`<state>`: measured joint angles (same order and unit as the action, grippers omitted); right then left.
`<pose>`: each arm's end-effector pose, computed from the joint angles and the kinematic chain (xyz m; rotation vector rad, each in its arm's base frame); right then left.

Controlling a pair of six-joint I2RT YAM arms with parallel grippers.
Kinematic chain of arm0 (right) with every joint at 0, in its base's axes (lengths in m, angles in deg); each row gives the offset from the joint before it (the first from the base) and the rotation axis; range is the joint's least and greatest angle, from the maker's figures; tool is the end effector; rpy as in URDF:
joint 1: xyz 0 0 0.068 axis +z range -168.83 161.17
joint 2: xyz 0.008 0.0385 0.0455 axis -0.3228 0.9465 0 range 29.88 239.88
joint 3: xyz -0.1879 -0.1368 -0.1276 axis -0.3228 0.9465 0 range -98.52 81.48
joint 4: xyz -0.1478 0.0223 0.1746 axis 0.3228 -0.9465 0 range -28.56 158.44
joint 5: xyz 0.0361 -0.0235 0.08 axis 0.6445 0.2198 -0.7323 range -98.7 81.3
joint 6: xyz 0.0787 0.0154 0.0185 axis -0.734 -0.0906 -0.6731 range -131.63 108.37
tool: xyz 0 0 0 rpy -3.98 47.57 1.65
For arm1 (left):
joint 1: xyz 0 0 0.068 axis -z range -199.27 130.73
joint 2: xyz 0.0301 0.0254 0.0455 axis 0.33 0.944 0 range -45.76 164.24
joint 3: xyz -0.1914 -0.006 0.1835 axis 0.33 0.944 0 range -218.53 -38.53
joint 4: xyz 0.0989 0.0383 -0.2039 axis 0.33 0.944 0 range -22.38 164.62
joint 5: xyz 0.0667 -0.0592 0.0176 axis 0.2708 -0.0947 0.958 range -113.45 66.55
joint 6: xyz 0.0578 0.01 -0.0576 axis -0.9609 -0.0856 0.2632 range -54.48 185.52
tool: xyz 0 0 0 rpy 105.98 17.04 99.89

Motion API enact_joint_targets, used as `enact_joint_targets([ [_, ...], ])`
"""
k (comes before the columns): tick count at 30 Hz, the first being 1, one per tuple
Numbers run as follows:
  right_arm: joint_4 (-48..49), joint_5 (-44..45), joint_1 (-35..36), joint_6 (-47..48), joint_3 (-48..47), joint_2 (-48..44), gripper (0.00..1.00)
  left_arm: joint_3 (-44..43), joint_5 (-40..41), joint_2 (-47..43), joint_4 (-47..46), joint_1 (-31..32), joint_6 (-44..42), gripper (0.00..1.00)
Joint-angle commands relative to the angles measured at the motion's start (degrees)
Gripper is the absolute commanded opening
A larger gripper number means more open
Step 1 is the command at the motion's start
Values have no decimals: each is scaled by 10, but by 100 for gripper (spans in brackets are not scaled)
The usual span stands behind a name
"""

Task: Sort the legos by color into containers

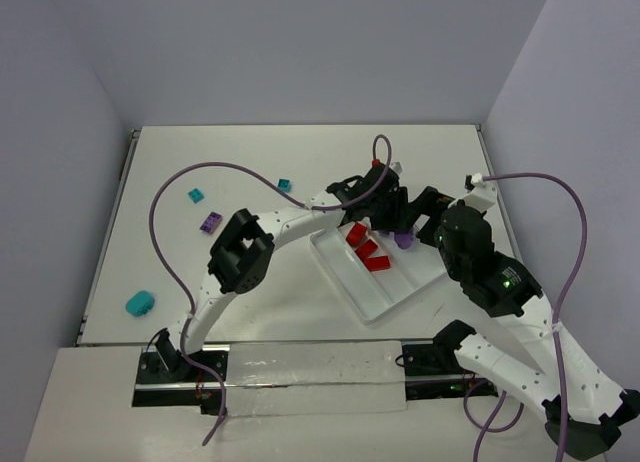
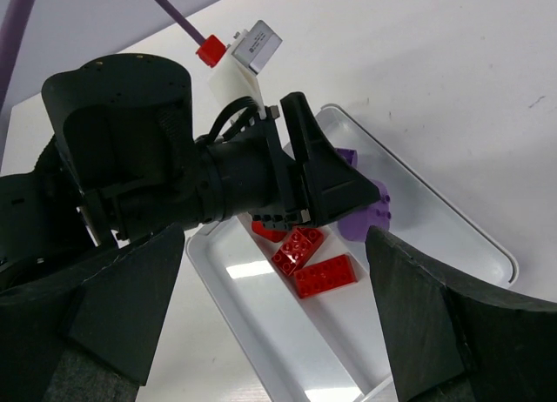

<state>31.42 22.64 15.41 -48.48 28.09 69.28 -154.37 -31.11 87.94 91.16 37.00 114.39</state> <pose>0.1339 0.0460 0.3323 0.3936 1.8820 0.2955 0.2836 -0.4418 0.1953 0.2406 2.5302 -1.0142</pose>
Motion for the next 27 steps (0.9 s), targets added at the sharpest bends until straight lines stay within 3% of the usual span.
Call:
enact_joint_targets([
  [1, -4, 21, -2, -10, -29, -5, 92, -28, -9, -13, -19, 3, -9, 70],
  [10, 13, 14, -2, -12, -24, -5, 92, 23, 84, -106, 41, 1, -67, 74],
  [15, 16, 12, -2, -13, -21, -8, 93, 158, 177, -218, 83, -37, -110, 73],
  [18, 20, 11, -2, -12, -17, -11, 93, 260, 183, -305, 85, -103, -125, 75],
  [21, 27, 7, -2, -15, -10, -9, 93, 348, 220, -371, 100, -168, -139, 85],
  [27, 41, -5, -1, -16, -4, -1, 93, 434, 296, -438, 127, -298, -161, 97],
])
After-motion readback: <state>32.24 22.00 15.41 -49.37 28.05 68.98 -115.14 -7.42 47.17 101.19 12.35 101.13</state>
